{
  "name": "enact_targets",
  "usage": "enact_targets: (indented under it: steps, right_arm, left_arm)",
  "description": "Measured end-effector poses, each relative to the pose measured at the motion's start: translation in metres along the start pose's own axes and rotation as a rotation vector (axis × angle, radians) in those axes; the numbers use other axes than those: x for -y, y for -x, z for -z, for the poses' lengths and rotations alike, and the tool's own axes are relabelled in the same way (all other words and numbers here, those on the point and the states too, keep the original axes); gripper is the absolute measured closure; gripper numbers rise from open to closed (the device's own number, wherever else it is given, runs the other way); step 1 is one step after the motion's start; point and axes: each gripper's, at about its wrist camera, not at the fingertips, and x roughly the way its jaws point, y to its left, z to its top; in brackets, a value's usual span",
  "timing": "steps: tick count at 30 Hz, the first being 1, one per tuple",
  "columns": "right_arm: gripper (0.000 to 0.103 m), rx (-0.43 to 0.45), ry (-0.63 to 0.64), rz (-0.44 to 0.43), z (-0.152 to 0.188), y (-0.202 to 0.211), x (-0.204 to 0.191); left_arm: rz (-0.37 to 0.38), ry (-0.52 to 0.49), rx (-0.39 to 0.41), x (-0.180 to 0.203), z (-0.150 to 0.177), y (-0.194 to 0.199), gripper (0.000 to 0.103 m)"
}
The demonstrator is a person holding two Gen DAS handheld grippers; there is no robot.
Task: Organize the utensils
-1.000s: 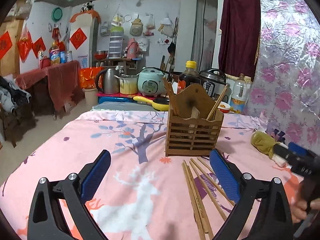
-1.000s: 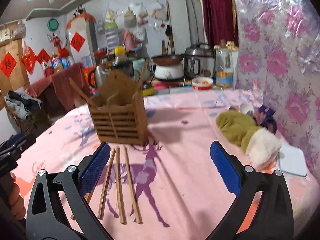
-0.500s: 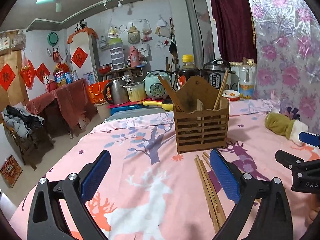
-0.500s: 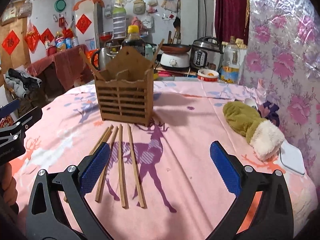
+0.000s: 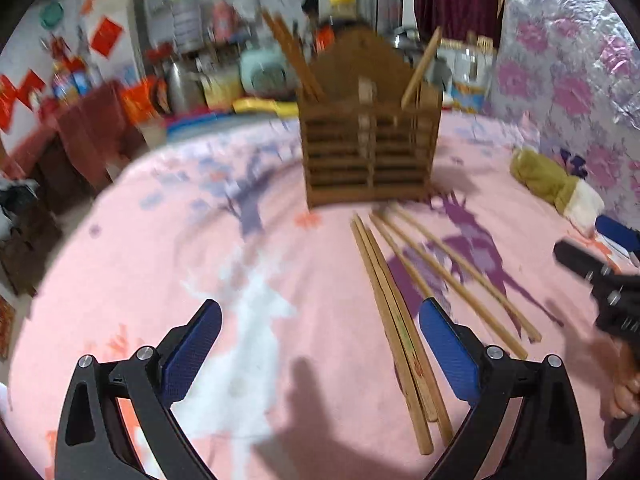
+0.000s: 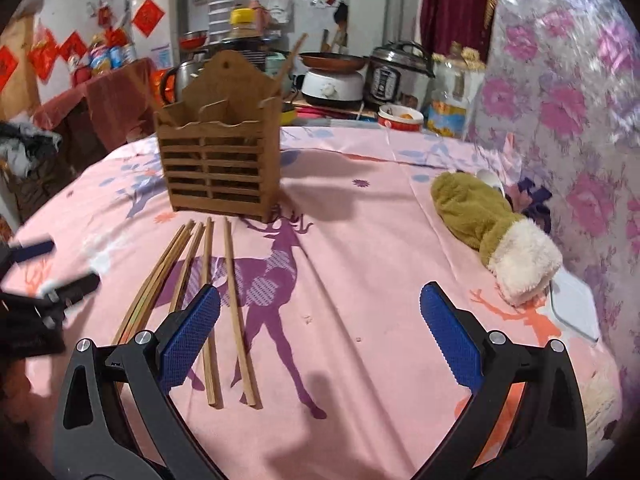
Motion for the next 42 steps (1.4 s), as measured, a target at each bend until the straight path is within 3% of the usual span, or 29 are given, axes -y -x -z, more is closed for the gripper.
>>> enact_targets:
  steps: [8, 17, 21, 23, 25, 29, 32, 34, 36, 38, 40, 42]
  right_arm:
    - [0.006, -0.073, -0.151, -0.099, -0.003, -0.01, 0.025]
    - [0.006, -0.089, -0.17, -0.099, -0.003, -0.013, 0.027]
    - [0.006, -0.098, -0.176, -0.102, -0.003, -0.015, 0.027]
    - [0.006, -0.096, -0.18, -0.1, -0.003, -0.015, 0.029]
    - [0.006, -0.093, -0.184, -0.101, -0.004, -0.015, 0.03]
    - [0.006, -0.09, -0.173, -0.106, -0.003, -0.014, 0.028]
    - [0.006, -0.094, -0.158, -0.101, -0.003, -0.015, 0.025]
    - [0.006, -0.1, -0.158, -0.102, -0.003, -0.016, 0.025]
    - [0.006, -0.108, -0.162, -0.105, -0.003, -0.017, 0.025]
    - [0.006, -0.114, -0.166, -0.11, -0.002, -0.018, 0.026]
    - [0.006, -0.116, -0.168, -0.113, -0.002, -0.018, 0.027]
    - [0.006, -0.115, -0.163, -0.112, -0.002, -0.018, 0.026]
  left_arm:
    - [0.066, 0.002, -0.068, 0.004, 0.002, -0.016, 0.006]
    - [0.126, -0.009, -0.151, 0.01, 0.007, -0.033, 0.006]
    - [0.044, -0.043, -0.162, 0.013, 0.007, -0.042, 0.006]
    - [-0.099, -0.018, -0.136, -0.002, -0.001, -0.047, 0.006]
    - [-0.171, 0.055, -0.113, -0.026, -0.008, -0.048, 0.006]
    - [-0.038, 0.18, -0.096, -0.053, -0.013, -0.04, 0.006]
    - [0.117, 0.117, -0.1, -0.033, -0.012, -0.034, 0.006]
    - [0.14, 0.021, -0.109, -0.007, -0.008, -0.036, 0.006]
    - [0.105, -0.067, -0.126, 0.013, -0.002, -0.041, 0.006]
    - [0.019, -0.122, -0.145, 0.021, 0.001, -0.052, 0.004]
    - [-0.021, -0.058, -0.148, 0.003, -0.004, -0.057, 0.005]
    - [-0.131, 0.037, -0.133, -0.027, -0.012, -0.058, 0.006]
